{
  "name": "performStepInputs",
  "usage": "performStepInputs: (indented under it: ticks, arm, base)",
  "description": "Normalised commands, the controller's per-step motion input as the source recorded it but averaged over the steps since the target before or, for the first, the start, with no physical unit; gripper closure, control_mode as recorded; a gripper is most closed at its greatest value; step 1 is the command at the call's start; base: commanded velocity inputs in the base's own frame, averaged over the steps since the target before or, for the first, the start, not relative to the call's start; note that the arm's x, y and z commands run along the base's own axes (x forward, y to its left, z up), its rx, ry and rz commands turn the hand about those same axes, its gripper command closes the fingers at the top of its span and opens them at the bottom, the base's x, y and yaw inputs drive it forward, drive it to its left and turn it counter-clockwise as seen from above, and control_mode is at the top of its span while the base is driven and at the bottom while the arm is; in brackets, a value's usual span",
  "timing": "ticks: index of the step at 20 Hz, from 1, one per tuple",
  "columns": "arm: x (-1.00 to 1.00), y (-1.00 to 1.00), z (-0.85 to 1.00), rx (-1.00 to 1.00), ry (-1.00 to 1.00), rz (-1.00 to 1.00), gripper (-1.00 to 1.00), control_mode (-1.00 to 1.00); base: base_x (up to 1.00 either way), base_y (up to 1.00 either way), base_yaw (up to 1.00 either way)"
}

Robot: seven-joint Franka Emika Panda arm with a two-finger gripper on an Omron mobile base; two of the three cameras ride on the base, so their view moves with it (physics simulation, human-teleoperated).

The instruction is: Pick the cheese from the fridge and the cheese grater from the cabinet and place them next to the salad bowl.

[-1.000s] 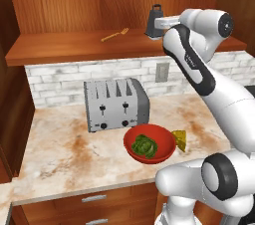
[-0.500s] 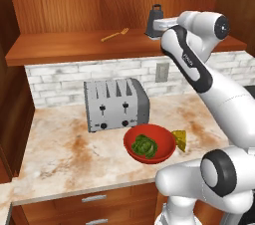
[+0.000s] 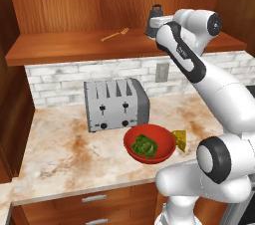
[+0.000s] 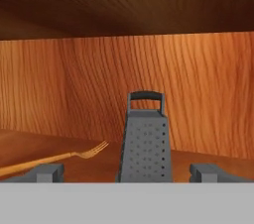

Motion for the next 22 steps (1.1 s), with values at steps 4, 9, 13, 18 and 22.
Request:
performStepInputs:
  ticks: [4, 9, 13, 18, 22]
  arm:
    - [0.22, 0.00, 0.00, 0.00, 0.00, 0.00, -1.00, -1.00]
    - [0.19, 0.00, 0.00, 0.00, 0.00, 0.00, -1.00, -1.00]
    - [0.18, 0.00, 0.00, 0.00, 0.00, 0.00, -1.00, -1.00]
    - [0.14, 0.00, 0.00, 0.00, 0.00, 0.00, -1.00, -1.00]
    - [0.18, 0.00, -0.02, 0.00, 0.00, 0.00, -1.00, -1.00]
  base:
    - [0.00, 0.00, 0.00]
    - [0.00, 0.00, 0.00]
    - [0.00, 0.00, 0.00]
    - [0.00, 0.00, 0.00]
    - [0.00, 0.00, 0.00]
